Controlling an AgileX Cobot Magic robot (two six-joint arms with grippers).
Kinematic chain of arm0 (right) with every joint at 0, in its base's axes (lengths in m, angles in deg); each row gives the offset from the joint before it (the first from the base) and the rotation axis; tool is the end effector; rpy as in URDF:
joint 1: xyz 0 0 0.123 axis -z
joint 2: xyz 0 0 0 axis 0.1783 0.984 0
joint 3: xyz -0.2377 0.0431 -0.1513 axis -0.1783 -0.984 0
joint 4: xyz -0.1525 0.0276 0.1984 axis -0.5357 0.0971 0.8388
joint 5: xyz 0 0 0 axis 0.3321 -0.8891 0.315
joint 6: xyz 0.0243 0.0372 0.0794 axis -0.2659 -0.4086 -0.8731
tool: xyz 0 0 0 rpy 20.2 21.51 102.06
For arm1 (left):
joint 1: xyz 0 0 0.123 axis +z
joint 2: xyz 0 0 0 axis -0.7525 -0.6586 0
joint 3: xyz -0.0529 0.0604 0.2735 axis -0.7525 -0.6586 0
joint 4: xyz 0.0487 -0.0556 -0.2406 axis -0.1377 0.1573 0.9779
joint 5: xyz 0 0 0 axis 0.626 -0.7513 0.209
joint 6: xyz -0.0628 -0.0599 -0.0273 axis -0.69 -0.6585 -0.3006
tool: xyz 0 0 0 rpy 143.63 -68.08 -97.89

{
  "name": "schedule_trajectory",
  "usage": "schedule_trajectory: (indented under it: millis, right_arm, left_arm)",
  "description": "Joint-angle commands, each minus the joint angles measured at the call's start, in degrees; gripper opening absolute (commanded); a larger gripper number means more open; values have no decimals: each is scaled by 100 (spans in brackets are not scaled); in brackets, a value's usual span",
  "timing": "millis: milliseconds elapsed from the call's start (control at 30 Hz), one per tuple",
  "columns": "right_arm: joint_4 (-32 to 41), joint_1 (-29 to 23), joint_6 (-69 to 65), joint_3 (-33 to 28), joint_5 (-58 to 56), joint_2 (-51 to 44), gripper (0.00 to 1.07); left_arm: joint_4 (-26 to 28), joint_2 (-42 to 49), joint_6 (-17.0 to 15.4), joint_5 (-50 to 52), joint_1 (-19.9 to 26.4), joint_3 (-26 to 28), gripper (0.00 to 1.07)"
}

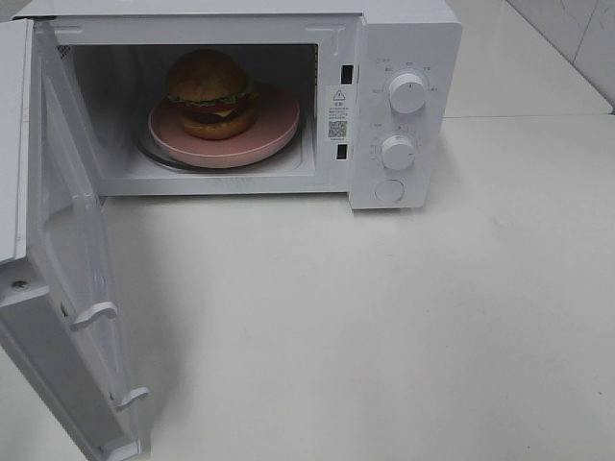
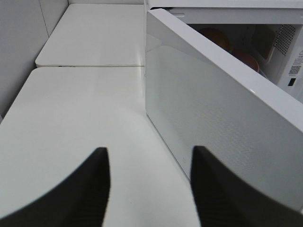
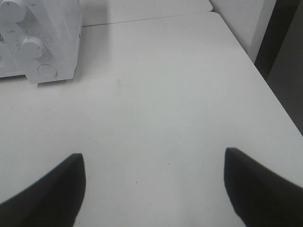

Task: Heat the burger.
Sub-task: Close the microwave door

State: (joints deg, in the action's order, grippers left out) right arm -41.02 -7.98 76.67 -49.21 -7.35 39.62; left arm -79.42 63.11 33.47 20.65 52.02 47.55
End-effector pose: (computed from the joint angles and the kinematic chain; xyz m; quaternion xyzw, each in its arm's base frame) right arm -0.0049 -0.0075 0.2825 0.0530 0.8368 -0.0375 0.5436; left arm 0.0049 -0.0112 0.3002 0.0257 0.8112 -0.0265 0.5837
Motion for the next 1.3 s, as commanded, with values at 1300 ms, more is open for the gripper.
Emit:
schedule_trajectory:
  millis: [1300]
  right_arm:
    - [17,52,29,-11,86,-149,76]
  left_arm:
    - [-281,-4526,-625,7242,-29,-2229,0]
